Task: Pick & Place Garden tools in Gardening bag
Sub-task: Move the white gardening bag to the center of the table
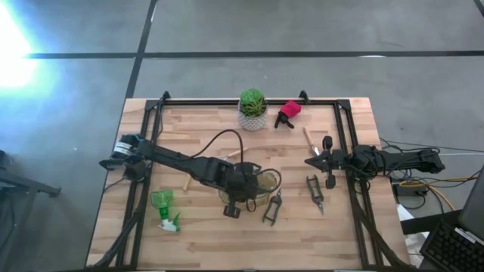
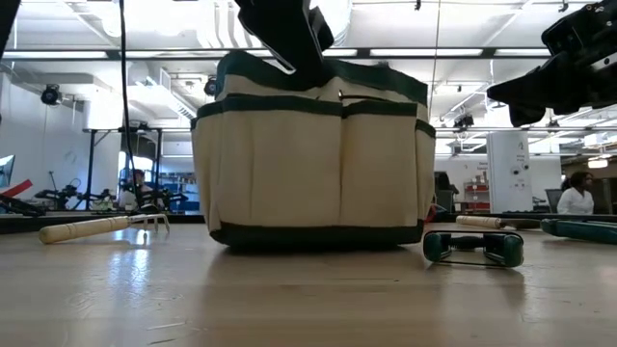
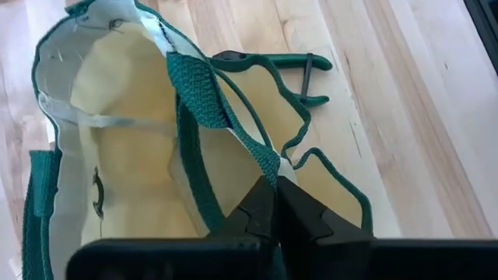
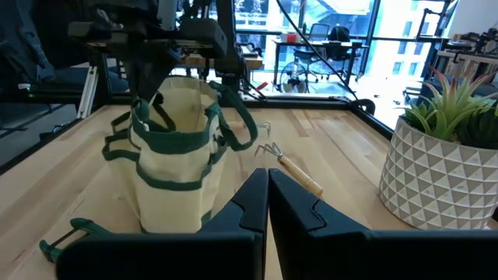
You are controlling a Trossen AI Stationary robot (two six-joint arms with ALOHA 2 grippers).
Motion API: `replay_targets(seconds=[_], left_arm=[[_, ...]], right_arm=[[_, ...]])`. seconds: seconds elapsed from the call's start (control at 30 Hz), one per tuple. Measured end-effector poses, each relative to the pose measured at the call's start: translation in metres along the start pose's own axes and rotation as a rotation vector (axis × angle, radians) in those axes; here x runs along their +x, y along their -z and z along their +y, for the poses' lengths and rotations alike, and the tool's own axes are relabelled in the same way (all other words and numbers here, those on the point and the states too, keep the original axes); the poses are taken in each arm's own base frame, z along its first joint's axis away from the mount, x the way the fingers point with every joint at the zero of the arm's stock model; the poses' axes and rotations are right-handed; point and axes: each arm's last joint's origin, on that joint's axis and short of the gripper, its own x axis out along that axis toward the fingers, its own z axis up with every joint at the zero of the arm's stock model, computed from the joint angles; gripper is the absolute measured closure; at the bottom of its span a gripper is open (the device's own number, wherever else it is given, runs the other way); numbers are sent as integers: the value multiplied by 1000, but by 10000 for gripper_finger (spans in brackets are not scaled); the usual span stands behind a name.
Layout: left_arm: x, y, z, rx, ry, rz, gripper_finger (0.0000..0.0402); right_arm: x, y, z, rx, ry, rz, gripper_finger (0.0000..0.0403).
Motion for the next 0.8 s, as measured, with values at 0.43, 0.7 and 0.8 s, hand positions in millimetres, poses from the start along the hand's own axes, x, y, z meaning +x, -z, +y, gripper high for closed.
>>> replay_targets(seconds=[0.43, 0.7, 0.8], left_arm=[[1, 1, 0, -1, 1, 8, 284], [-3, 1, -1, -22, 23, 26, 213], [-8, -3, 0, -23, 27, 16, 207]], right_arm=[[0, 0, 0, 0, 0, 0, 394], [0, 0, 0, 0, 0, 0, 394], [0, 0, 0, 0, 0, 0, 394]])
